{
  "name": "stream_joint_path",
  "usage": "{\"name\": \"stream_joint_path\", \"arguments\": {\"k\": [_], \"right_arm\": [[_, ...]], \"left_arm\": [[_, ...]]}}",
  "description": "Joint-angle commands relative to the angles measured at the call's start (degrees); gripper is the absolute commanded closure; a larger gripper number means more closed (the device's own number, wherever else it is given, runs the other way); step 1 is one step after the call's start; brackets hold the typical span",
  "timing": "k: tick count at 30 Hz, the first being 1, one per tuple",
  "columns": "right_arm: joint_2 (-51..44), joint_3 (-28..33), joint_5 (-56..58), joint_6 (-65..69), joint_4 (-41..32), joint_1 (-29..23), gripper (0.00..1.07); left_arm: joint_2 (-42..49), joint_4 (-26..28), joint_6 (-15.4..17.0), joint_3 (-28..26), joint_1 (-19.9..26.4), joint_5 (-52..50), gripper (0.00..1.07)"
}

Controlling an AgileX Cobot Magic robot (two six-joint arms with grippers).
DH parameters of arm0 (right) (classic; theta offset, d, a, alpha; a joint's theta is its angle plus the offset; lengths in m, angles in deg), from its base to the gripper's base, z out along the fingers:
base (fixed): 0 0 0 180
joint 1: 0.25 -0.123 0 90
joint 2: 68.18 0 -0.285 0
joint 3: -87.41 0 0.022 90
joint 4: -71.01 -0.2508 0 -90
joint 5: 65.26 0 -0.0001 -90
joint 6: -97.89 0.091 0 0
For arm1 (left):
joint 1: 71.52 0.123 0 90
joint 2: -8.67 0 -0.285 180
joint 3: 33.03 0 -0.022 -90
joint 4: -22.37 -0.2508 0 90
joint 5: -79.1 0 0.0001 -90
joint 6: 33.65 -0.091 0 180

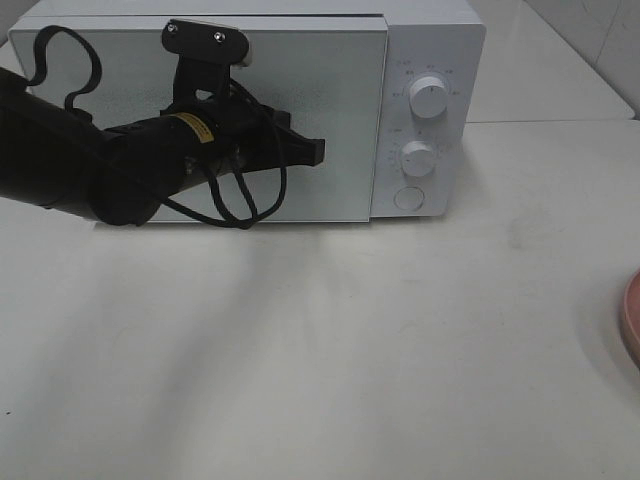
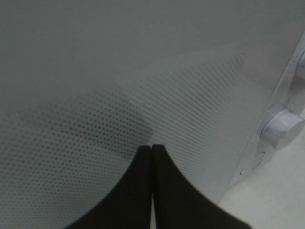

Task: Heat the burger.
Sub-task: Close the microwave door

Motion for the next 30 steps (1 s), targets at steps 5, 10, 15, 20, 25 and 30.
{"name": "stream_joint_path", "arguments": {"k": [5, 10, 15, 20, 25, 30], "right_arm": [[-1.6, -0.1, -0.3, -0.7, -0.2, 0.4, 0.32], [-1.6, -0.1, -0.3, -0.7, -0.2, 0.4, 0.32], [-1.6, -0.1, -0.3, -0.8, -0.2, 0.4, 0.32], [-1.6, -0.1, -0.3, -0.8, -0.2, 0.4, 0.33], [-1.6, -0.1, -0.3, -0.8, -0.2, 0.4, 0.33], [-1.6, -0.1, -0.3, -0.8, -0.2, 0.4, 0.33]], "left_arm": [[-1.8, 4.8, -0.6, -4.0, 1.5, -4.5, 1.07], [-2.4, 5.0, -1.0, -6.1, 1.8, -3.2, 1.07], [-1.2, 4.7, -1.1, -5.7, 1.3, 0.9, 1.07], [1.5, 4.4, -1.4, -5.7, 0.9, 10.8, 1.07], [5.2, 4.5, -1.5, -4.6, -0.4, 18.9, 1.07], [10.1, 4.6, -1.3, -3.0, -0.7, 31.1, 0.93]]}}
